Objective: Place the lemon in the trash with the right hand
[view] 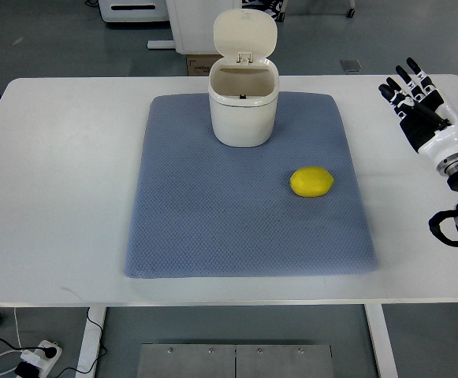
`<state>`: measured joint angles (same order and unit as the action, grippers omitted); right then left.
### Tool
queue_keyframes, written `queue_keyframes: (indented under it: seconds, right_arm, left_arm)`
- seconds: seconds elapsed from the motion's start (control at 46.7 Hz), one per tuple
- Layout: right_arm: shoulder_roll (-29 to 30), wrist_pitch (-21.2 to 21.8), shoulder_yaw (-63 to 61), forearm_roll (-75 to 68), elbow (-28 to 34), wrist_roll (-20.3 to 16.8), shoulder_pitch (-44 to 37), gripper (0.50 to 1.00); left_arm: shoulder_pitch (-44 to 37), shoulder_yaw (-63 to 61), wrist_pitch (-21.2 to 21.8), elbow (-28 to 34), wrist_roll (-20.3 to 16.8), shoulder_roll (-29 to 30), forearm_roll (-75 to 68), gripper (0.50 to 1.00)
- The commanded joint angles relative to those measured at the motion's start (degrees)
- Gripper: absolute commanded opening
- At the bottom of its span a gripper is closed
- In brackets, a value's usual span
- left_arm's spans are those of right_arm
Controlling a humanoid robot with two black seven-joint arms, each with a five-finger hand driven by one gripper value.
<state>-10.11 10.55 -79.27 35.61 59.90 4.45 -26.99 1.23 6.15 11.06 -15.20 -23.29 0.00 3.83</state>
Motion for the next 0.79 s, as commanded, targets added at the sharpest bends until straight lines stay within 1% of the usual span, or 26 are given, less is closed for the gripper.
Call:
queue_keyframes:
  seconds: [0.0,0.171,0.3,0.385,0.685,0.77]
  right_arm:
    - [0.1,0.0,0.0,0.0,-0.1,0.0,0.0,1.000]
    - [0.1,-0.1,0.0,0.0,-1.1,0.4,0.1,1.000]
    - [0.3,-0.1,0.0,0.0,-2.1,3.5,0.1,1.000]
    - [0.5,-0.2,0.1,0.0,-2.5,4.9,0.1,1.000]
    - [0.3,-0.6,2.2,-0.1,-3.1,4.6,-0.7,1.000]
    - [0.0,0.2,3.1,-0.2,-3.1,4.4,-0.7,1.000]
  left_arm:
    - [0.0,0.0,0.0,0.0,0.0,0.0,0.0,1.000]
    - [0.0,0.0,0.0,0.0,0.0,0.0,0.0,1.000]
    - [0.0,0.0,0.0,0.0,0.0,0.0,0.0,1.000]
    - [0.0,0.0,0.0,0.0,0.0,0.0,0.0,1.000]
    - [0.0,0.0,0.0,0.0,0.0,0.0,0.0,1.000]
    - [0.0,0.0,0.0,0.0,0.0,0.0,0.0,1.000]
